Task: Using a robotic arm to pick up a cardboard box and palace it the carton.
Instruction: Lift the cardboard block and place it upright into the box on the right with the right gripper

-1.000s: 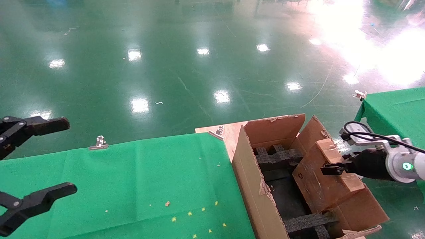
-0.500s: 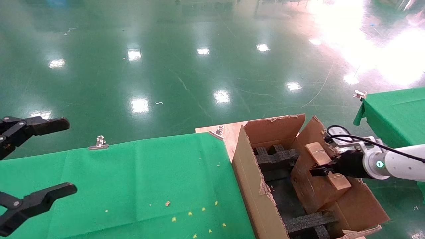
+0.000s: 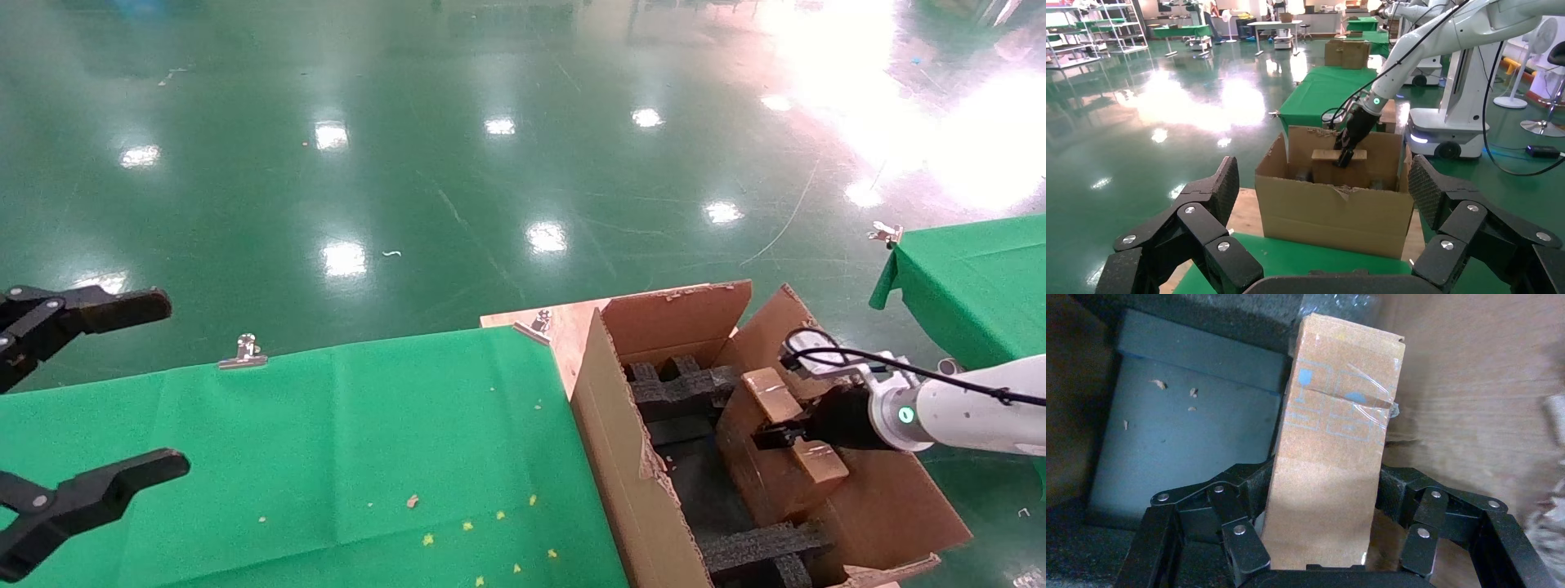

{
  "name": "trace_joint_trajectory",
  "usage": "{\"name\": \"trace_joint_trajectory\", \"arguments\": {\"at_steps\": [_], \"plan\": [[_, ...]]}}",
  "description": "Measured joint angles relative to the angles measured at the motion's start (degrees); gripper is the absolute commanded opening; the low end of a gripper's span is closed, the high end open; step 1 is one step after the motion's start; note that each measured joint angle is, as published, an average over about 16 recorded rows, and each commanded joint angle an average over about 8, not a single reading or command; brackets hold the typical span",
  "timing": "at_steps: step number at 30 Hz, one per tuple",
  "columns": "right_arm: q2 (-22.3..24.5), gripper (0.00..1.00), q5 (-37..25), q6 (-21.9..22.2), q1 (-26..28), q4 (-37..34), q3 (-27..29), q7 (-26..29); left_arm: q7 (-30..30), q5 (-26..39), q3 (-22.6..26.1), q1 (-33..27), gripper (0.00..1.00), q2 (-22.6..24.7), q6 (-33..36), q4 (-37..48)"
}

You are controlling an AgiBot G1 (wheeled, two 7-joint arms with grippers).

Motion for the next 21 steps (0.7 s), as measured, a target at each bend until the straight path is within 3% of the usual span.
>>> {"name": "trace_joint_trajectory", "arguments": {"at_steps": [8, 9, 16, 17, 21], "plan": [[-2.2, 0.0, 2.3, -0.7, -1.2, -4.0, 0.5, -3.9, 0.0, 0.0, 0.0, 0.0, 1.0, 0.0, 0.0, 0.0], [-2.4, 0.04, 2.5, -0.9, -1.3, -4.4, 0.5, -4.4, 0.0, 0.0, 0.0, 0.0, 1.0, 0.0, 0.0, 0.0], [-3.3, 0.92, 3.8, -1.5, -1.7, -6.2, 1.0, -6.4, 0.0, 0.0, 0.0, 0.0, 1.0, 0.0, 0.0, 0.0], [-3.4, 1.0, 4.0, -1.6, -1.7, -6.3, 1.0, -6.6, 0.0, 0.0, 0.0, 0.0, 1.0, 0.0, 0.0, 0.0], [-3.5, 1.0, 4.2, -1.8, -1.7, -6.5, 1.1, -6.9, 0.0, 0.0, 0.0, 0.0, 1.0, 0.0, 0.0, 0.0]]}}
